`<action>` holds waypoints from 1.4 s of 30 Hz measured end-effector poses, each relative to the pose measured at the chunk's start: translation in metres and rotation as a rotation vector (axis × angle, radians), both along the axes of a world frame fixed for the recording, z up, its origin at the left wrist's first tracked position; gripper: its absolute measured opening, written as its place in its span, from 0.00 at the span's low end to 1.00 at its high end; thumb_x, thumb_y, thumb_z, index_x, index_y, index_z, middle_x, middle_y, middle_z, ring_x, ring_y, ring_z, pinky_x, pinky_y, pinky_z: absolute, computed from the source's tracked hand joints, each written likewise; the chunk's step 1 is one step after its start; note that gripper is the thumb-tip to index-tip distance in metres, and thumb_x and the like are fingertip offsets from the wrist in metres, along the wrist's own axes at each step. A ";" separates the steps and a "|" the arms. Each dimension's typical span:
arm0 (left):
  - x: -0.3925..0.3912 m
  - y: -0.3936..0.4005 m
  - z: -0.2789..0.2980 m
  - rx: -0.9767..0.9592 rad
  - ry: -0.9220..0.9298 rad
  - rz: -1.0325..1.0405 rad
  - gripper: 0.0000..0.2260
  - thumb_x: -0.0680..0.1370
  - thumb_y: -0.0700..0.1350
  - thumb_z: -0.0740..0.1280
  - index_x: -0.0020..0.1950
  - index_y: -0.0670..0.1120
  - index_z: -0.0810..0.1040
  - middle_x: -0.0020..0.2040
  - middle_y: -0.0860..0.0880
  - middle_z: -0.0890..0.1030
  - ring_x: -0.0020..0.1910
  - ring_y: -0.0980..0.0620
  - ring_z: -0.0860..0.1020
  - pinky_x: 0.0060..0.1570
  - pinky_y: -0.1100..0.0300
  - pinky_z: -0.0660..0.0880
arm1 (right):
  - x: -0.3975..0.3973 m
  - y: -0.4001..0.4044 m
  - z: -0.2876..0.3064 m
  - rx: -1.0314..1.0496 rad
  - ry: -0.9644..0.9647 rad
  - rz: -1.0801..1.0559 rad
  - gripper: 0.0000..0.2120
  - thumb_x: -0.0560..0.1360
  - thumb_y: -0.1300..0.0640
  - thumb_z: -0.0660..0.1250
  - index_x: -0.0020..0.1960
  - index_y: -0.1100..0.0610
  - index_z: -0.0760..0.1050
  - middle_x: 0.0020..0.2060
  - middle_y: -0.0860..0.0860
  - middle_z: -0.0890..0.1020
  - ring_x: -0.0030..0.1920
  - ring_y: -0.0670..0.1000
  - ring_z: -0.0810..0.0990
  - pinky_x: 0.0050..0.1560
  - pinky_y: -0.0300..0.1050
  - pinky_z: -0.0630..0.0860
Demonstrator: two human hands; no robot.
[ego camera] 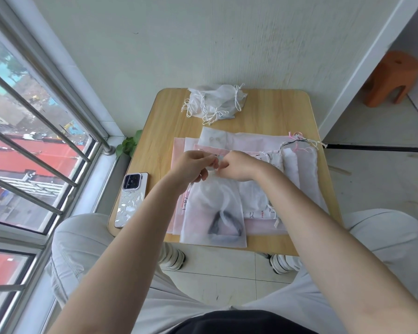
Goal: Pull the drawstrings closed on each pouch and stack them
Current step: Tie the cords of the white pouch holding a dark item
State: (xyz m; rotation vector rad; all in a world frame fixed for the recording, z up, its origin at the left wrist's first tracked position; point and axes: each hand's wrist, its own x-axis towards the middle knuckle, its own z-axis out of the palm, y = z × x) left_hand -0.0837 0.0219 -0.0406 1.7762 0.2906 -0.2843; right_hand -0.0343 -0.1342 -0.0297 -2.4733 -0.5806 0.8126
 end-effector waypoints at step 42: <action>0.006 0.011 -0.006 -0.156 0.112 -0.027 0.08 0.80 0.42 0.67 0.43 0.41 0.81 0.35 0.50 0.79 0.28 0.55 0.68 0.30 0.63 0.59 | -0.003 -0.012 -0.015 0.578 0.209 -0.355 0.03 0.80 0.63 0.63 0.48 0.59 0.74 0.42 0.55 0.83 0.41 0.51 0.81 0.45 0.43 0.77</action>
